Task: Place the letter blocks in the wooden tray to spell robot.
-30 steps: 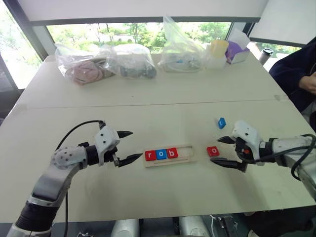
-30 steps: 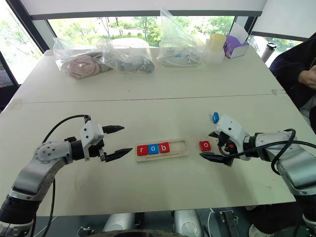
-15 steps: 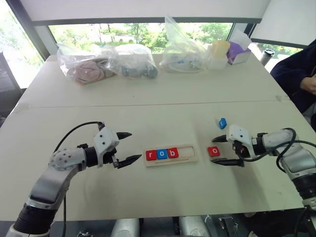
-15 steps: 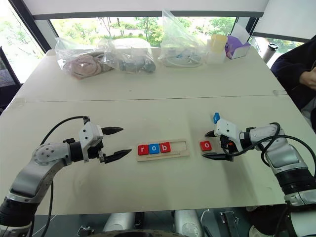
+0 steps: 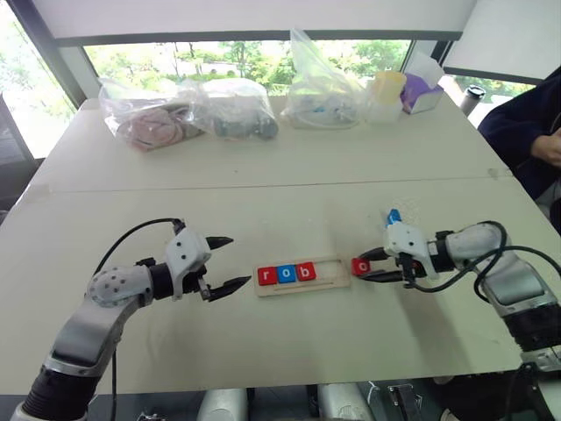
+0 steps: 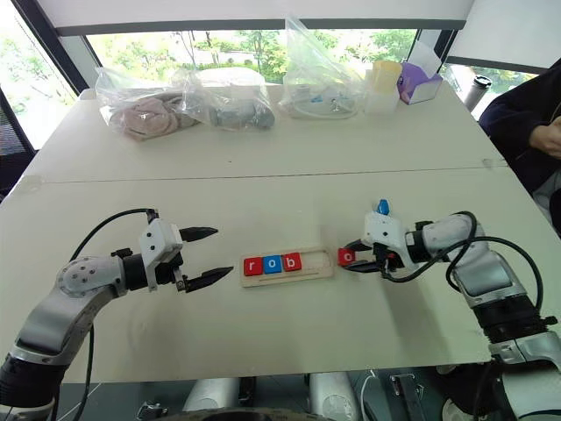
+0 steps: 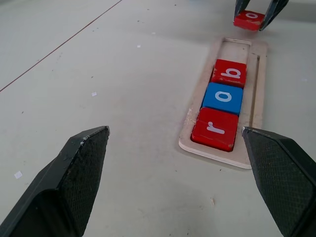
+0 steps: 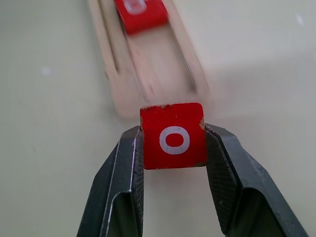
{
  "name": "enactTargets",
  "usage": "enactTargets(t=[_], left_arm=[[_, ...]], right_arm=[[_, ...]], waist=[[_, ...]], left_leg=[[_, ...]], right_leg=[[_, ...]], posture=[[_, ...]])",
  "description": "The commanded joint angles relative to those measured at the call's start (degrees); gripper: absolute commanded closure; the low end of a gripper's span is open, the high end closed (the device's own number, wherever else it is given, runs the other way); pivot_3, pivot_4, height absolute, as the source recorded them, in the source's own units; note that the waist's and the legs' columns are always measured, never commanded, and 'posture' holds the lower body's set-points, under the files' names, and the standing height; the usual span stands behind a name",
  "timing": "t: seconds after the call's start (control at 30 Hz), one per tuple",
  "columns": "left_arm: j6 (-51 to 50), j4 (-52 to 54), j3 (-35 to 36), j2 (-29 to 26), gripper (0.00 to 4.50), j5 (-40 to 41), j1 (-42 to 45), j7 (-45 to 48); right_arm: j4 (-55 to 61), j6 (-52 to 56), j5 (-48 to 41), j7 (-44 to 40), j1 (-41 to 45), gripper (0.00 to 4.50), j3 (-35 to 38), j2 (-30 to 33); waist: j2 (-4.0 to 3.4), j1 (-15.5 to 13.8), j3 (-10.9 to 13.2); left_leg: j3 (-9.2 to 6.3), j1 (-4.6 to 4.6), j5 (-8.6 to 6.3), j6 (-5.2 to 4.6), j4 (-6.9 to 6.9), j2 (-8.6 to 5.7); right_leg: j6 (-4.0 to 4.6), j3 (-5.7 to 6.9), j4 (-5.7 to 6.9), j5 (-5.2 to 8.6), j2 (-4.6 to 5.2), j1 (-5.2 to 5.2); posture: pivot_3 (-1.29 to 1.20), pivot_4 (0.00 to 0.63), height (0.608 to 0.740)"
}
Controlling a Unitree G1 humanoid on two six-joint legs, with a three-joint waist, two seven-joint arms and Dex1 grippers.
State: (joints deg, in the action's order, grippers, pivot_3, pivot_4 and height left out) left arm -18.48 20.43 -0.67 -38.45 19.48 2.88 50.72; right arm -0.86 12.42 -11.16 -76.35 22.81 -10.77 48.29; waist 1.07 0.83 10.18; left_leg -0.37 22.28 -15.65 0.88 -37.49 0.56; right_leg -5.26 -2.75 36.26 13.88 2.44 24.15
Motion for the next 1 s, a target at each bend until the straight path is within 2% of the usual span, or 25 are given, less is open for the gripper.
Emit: enactTargets(t=[0.03,0.43,1.0], left_arm=[[0.7,1.6,1.3,-0.4,0.0,0.6,0.3,0.0],[0.2,3.3,2.3,-0.5,0.0,0.8,-1.7,-0.9],[-0.4,4.4,2.3,-0.2,0.0,1.0,-2.2,-2.0]], right_arm=[[3.4,2.2,-0.8,-0.1,1.9,3.36,-1.1,-1.4],[-0.2,0.3,2.3,0.3,5.6,3.36,-5.4,-5.9],[-3.7,-2.4,4.9,-0.2,7.1,3.36,-6.8,-7.5]], waist=[[0.0,-0.1,0.0],[0.0,-0.1,0.0],[0.0,-0.1,0.0]], left_leg=[[0.0,0.0,0.0,0.0,0.0,0.0],[0.0,0.02,0.0,0.0,-0.02,-0.04],[0.01,0.02,0.0,0.0,-0.02,-0.05]], right_leg=[[0.0,0.0,0.0,0.0,0.0,0.0],[0.01,0.01,-0.01,0.0,0.06,0.0],[0.01,0.01,0.0,0.0,0.06,0.0]], posture=[[0.0,0.15,0.74],[0.0,0.15,0.74],[0.0,0.15,0.74]])
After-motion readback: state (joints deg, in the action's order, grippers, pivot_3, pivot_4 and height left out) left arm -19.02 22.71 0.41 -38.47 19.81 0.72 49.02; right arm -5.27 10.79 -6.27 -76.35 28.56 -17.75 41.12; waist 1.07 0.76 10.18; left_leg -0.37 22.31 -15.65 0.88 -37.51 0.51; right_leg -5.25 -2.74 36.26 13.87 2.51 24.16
